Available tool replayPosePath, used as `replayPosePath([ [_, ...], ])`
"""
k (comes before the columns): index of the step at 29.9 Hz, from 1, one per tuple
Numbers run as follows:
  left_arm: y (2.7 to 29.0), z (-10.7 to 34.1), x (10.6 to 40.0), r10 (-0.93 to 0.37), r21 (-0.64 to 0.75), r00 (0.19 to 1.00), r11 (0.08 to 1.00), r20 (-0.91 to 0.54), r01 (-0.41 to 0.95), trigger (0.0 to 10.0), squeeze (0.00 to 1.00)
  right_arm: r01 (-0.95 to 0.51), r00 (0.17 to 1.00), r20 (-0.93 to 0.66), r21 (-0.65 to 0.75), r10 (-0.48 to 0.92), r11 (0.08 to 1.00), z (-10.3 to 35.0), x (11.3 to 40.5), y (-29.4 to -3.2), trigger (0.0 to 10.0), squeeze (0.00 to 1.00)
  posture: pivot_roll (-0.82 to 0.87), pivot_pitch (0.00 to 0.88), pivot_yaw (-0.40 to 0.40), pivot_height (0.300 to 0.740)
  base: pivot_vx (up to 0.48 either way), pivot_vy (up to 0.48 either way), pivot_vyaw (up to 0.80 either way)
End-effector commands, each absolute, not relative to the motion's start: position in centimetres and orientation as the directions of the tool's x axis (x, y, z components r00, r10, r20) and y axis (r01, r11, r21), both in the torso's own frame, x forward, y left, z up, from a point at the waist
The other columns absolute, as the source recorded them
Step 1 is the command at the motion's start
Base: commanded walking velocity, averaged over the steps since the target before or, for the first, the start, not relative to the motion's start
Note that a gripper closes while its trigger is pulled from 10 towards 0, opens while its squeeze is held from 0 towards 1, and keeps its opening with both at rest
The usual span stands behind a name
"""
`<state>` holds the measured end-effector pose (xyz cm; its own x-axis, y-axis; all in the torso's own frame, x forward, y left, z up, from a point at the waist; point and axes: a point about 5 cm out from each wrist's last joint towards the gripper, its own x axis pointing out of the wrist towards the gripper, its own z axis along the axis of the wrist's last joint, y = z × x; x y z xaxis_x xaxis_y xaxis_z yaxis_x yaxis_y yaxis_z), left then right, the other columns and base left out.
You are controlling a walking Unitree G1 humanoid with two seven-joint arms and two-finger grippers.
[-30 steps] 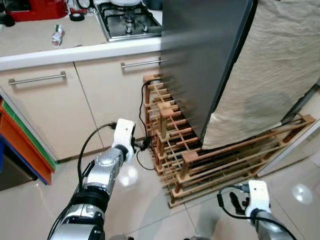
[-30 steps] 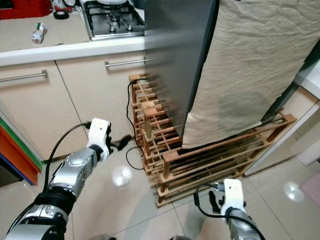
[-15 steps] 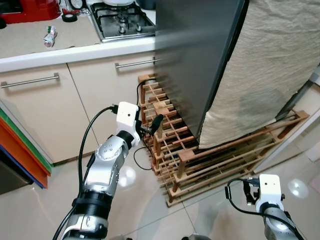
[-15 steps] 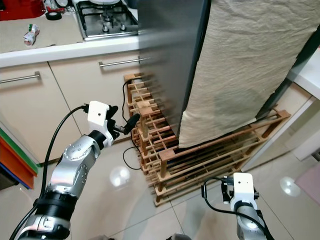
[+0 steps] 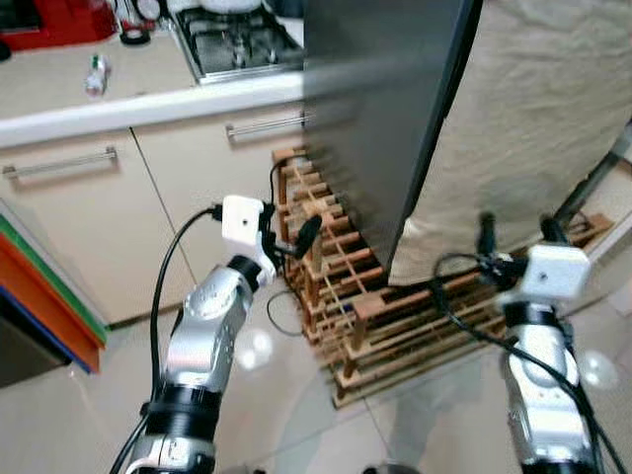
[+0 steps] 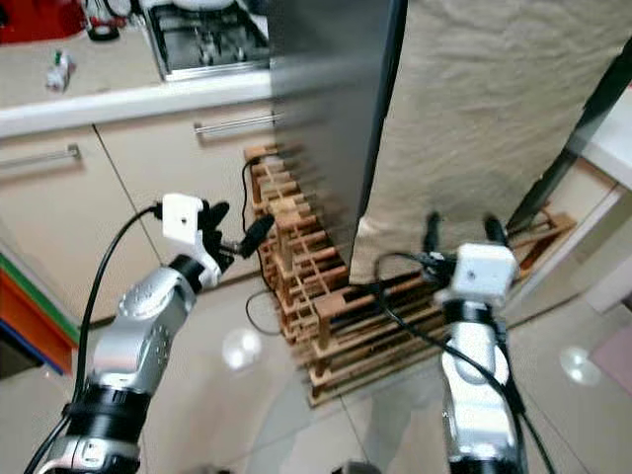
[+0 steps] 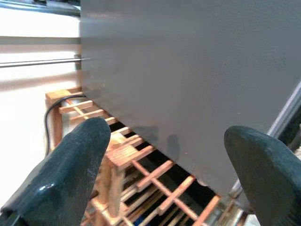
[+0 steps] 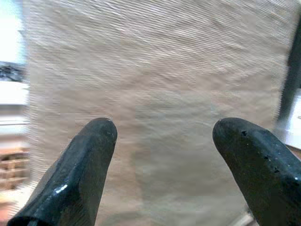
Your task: Restocking fridge
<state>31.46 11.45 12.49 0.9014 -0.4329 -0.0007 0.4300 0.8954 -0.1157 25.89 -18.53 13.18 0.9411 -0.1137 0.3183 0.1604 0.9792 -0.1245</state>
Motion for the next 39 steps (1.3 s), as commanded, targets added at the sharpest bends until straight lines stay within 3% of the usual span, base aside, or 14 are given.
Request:
replayPosePath([
  [1, 12.0, 13.3, 31.6, -0.418, -0.072, 0.908, 0.906, 0.004, 0.417, 10.0, 0.00, 0.192, 0.942, 0.302, -0.129, -0.145, 0.973, 14.1, 24.8, -18.6, 10.0, 0.00, -0.14, 0.000, 0.028, 0.732, 0.000, 0.000, 0.00],
  [8, 12.6, 14.1, 30.8, -0.481, -0.061, 0.876, 0.875, 0.004, 0.481, 10.0, 0.00, 0.187, 0.956, 0.249, -0.114, -0.154, 0.976, 15.0, 22.8, -17.3, 10.0, 0.00, -0.12, 0.000, 0.030, 0.732, 0.000, 0.000, 0.00],
  [14, 11.9, 14.2, 30.4, -0.566, -0.087, 0.824, 0.821, 0.000, 0.564, 10.0, 0.00, 0.182, 0.964, 0.215, -0.095, -0.158, 0.979, 14.8, 23.0, -16.9, 10.0, 0.00, -0.10, 0.000, 0.042, 0.732, 0.000, 0.000, 0.00],
  [18, 11.8, 14.5, 30.9, -0.586, -0.083, 0.810, 0.807, 0.003, 0.584, 10.0, 0.00, 0.210, 0.967, 0.156, -0.041, -0.201, 0.977, 14.2, 23.0, -17.3, 10.0, 0.00, -0.11, 0.000, 0.046, 0.732, 0.000, 0.000, 0.00],
  [20, 11.5, 15.0, 31.0, -0.612, -0.077, 0.791, 0.788, 0.010, 0.611, 10.0, 0.00, 0.266, 0.963, 0.043, 0.029, -0.267, 0.964, 13.1, 22.6, -18.2, 10.0, 0.00, -0.12, 0.000, 0.049, 0.732, 0.000, 0.000, 0.00],
  [23, 11.4, 15.4, 31.4, -0.620, -0.070, 0.784, 0.781, 0.024, 0.620, 10.0, 0.00, 0.280, 0.960, -0.008, 0.023, -0.280, 0.960, 12.2, 22.4, -19.2, 10.0, 0.00, -0.13, 0.000, 0.039, 0.732, 0.000, 0.000, 0.00],
  [33, 9.9, 17.1, 32.6, -0.682, -0.103, 0.728, 0.721, 0.075, 0.685, 10.0, 0.00, 0.238, 0.971, 0.006, 0.001, -0.238, 0.971, 12.5, 23.8, -19.9, 10.0, 0.00, -0.12, 0.000, 0.024, 0.732, 0.000, 0.000, 0.00],
  [39, 7.7, 18.3, 33.4, -0.764, -0.152, 0.636, 0.619, 0.111, 0.770, 10.0, 0.00, 0.229, 0.973, 0.017, -0.011, -0.229, 0.973, 12.5, 24.6, -20.8, 10.0, 0.00, -0.15, 0.000, 0.027, 0.732, 0.000, 0.000, 0.00],
])
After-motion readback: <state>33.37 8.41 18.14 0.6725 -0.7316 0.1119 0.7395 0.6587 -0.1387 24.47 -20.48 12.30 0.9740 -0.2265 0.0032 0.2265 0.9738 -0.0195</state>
